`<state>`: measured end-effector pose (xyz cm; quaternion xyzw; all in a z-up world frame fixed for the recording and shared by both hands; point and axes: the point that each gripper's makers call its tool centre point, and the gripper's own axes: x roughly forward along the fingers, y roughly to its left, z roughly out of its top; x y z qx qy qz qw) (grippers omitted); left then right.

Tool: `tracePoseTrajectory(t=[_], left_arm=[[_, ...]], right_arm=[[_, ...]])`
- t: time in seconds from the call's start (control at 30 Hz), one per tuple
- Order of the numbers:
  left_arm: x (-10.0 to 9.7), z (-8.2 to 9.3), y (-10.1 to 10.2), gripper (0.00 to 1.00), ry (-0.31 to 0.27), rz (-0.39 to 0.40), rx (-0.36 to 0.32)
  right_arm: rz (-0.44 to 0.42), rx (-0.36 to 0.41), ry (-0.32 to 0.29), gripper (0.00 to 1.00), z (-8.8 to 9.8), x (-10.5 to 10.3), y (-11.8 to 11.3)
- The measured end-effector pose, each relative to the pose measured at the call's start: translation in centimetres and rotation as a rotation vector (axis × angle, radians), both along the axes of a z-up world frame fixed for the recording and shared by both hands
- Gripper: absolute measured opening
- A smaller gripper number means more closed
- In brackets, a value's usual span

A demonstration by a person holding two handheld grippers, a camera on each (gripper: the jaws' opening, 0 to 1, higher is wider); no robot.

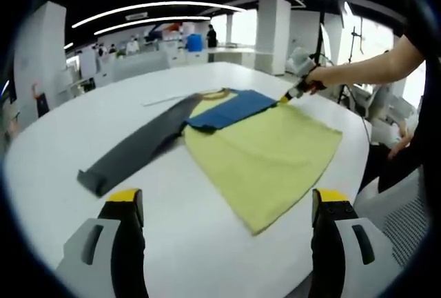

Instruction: Fold the garment on the visible template until the final outline fits inside the template.

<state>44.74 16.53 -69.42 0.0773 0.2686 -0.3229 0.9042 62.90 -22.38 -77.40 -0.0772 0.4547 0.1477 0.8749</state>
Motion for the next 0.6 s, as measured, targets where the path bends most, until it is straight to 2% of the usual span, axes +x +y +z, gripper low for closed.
tracePoseTrajectory(t=[0.13, 0.27, 0.3, 0.37, 0.47, 0.6], left_arm=[[0.3, 0.1, 0.1, 0.99, -0.002, 0.011, 0.002], [0.5, 0.0, 0.2, 0.99, -0.001, 0.017, 0.011], [0.6, 0.1, 0.3, 0.99, -0.001, 0.020, 0.012], [0.7, 0.2, 0.4, 0.99, -0.006, 0.025, 0.009], [0.9, 0.3, 0.5, 0.99, -0.007, 0.029, 0.009], [1.2, 0.5, 0.8, 0.99, -0.011, 0.037, 0.015]], right_arm=[[-0.007, 0.001, 0.004, 0.00, 0.2, -0.8, 0.0], [-0.026, 0.034, 0.011, 0.00, 0.5, -1.4, 0.4], [-0.069, 0.089, 0.001, 0.00, 0.9, -1.3, 0.8], [-0.097, 0.139, -0.003, 0.02, 1.3, -1.5, 0.8], [-0.077, 0.153, -0.003, 0.15, 1.7, -1.9, 1.0], [-0.028, 0.200, -0.035, 0.36, 3.3, -2.6, 2.5]])
